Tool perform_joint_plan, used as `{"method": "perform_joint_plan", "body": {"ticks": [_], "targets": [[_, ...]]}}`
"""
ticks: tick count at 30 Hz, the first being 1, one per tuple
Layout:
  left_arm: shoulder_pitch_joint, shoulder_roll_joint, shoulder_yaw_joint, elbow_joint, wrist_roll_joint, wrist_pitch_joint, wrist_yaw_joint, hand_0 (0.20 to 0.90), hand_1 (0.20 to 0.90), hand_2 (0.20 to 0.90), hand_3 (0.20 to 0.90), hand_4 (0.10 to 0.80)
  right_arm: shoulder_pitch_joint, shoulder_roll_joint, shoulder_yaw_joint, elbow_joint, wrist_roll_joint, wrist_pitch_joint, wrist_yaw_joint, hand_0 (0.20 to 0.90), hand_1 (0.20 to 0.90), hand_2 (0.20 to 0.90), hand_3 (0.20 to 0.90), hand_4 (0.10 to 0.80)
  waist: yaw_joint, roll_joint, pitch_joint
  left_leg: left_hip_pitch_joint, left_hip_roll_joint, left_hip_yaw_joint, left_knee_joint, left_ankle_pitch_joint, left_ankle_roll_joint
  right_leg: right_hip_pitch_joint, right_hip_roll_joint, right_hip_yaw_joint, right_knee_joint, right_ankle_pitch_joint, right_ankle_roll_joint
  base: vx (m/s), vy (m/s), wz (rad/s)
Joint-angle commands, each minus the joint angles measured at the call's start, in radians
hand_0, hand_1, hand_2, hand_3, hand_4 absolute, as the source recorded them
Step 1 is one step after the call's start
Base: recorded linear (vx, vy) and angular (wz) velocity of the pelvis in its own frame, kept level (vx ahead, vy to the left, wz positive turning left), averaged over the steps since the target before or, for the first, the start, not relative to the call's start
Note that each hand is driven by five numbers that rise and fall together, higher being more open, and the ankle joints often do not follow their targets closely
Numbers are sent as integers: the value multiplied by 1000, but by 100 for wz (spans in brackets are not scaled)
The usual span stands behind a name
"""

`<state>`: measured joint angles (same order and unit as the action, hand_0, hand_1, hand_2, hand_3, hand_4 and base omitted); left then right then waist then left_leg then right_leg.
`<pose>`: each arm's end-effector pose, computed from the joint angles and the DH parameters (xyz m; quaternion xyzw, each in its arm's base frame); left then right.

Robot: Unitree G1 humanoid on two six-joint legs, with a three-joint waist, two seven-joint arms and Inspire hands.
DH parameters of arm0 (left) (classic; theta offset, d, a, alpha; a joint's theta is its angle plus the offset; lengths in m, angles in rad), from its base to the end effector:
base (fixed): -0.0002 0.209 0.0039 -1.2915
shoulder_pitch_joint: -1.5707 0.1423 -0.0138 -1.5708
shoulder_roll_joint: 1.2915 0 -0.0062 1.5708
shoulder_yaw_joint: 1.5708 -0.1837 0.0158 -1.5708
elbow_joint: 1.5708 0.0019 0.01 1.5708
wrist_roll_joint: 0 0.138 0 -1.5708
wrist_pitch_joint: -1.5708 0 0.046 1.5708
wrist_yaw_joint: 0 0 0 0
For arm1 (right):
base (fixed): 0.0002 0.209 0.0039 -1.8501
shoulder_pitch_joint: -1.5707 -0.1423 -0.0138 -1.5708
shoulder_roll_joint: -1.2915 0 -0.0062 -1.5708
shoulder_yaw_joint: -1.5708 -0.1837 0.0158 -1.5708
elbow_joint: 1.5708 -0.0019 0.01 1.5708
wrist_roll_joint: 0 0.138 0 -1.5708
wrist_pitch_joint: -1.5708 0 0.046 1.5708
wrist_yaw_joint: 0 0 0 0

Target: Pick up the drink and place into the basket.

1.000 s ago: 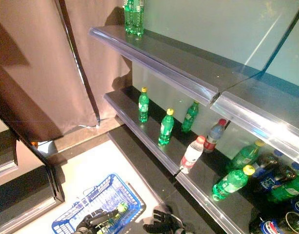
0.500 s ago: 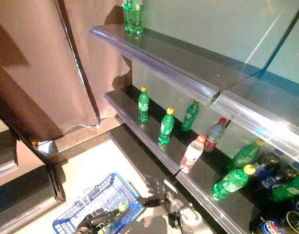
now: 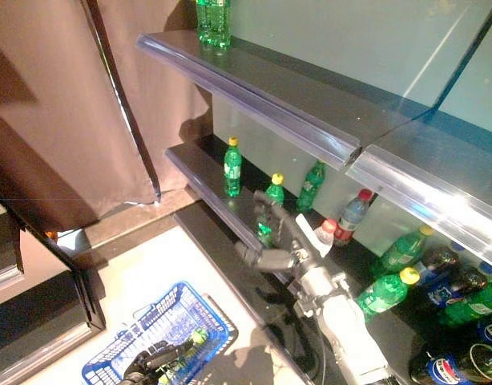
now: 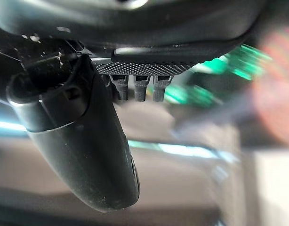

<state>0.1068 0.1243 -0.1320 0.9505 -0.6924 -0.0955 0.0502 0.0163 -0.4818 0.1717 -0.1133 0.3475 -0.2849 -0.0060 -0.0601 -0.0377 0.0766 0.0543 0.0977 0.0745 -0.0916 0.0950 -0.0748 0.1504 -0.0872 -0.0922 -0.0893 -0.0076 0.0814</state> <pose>0.0832 0.1807 -0.1102 -0.2007 0.4474 0.1829 0.8521 0.1958 -0.1973 0.0795 -0.0460 -0.1502 0.1041 0.9821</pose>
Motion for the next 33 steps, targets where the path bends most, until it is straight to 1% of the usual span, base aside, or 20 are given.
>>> {"method": "perform_joint_plan", "body": {"ticks": [1,5,8,13,15,16,19,22,24,26,28,30,33], "targets": [[26,34,-17,-21,95,-107,-41,300,300,300,200,100,-121,-8,-119,-146,-50,-195,-151,900,900,900,900,800,17,7,-11,81,16,50,16,-120,29,-44,-27,-2,51,9,9,58,19,-5],[37,25,-11,0,96,-113,-50,300,300,300,200,100,-98,-28,-180,-166,-75,-247,-236,900,900,900,900,800,8,6,-14,80,15,46,22,-122,33,-47,-16,4,69,-7,-3,47,8,-14],[37,20,-4,15,99,-117,-56,300,300,300,200,100,-78,-39,-216,-165,-88,-264,-296,900,900,900,900,800,0,5,-18,84,16,51,23,-125,29,-45,-13,7,68,-9,-5,35,1,-5],[32,14,-4,24,100,-123,-59,300,300,300,200,100,-51,-48,-246,-136,-141,-226,-390,900,900,900,900,800,-14,3,-21,83,17,57,35,-128,26,-48,-12,15,69,-8,-8,7,0,0],[32,14,-6,22,98,-124,-57,300,300,300,200,100,-38,-48,-253,-127,-137,-209,-406,900,900,900,900,800,-22,3,-21,84,17,61,35,-130,27,-51,-11,21,70,-7,-8,0,0,0],[33,14,-6,21,99,-124,-55,300,300,300,200,100,-22,-46,-259,-119,-165,-202,-436,900,900,900,900,800,-28,3,-21,84,17,65,36,-131,27,-54,-11,27,71,-6,-7,0,0,0],[31,17,-3,20,99,-122,-56,300,300,300,200,100,-6,-45,-269,-118,-170,-202,-476,900,900,900,900,800,-39,5,-19,86,16,69,36,-132,29,-58,-10,36,74,-6,-7,-6,3,-12],[27,19,-1,24,98,-122,-57,300,300,300,200,100,21,-43,-301,-110,-239,-201,-585,900,900,900,900,800,-61,11,-16,89,13,82,37,-138,32,-66,-10,55,80,-6,-3,-12,18,-18],[26,20,-4,28,96,-125,-60,300,300,300,200,100,33,-41,-319,-102,-238,-195,-621,900,900,900,900,800,-71,14,-16,91,11,89,37,-141,33,-70,-11,65,80,-5,0,-16,26,-18],[26,22,-4,32,97,-128,-66,300,300,300,200,100,44,-41,-333,-89,-219,-179,-613,900,900,900,900,800,-79,15,-17,92,9,96,36,-143,34,-72,-13,73,79,-3,4,-17,26,-17],[22,26,-5,31,100,-126,-69,300,300,300,200,100,56,-45,-341,-82,-189,-156,-563,900,900,900,900,800,-87,16,-17,93,7,100,34,-145,35,-76,-14,82,79,0,7,-17,20,-16],[21,31,-6,30,100,-126,-73,300,300,300,200,100,65,-55,-343,-78,-191,-140,-543,900,900,900,900,800,-92,15,-17,93,5,103,36,-147,36,-79,-15,88,80,2,10,-20,15,-14],[21,33,-4,25,99,-124,-73,300,300,300,200,100,83,-60,-351,-79,-182,-154,-546,900,900,900,900,800,-100,12,-18,95,3,109,34,-149,40,-82,-16,98,79,5,12,-28,18,-5]]}}
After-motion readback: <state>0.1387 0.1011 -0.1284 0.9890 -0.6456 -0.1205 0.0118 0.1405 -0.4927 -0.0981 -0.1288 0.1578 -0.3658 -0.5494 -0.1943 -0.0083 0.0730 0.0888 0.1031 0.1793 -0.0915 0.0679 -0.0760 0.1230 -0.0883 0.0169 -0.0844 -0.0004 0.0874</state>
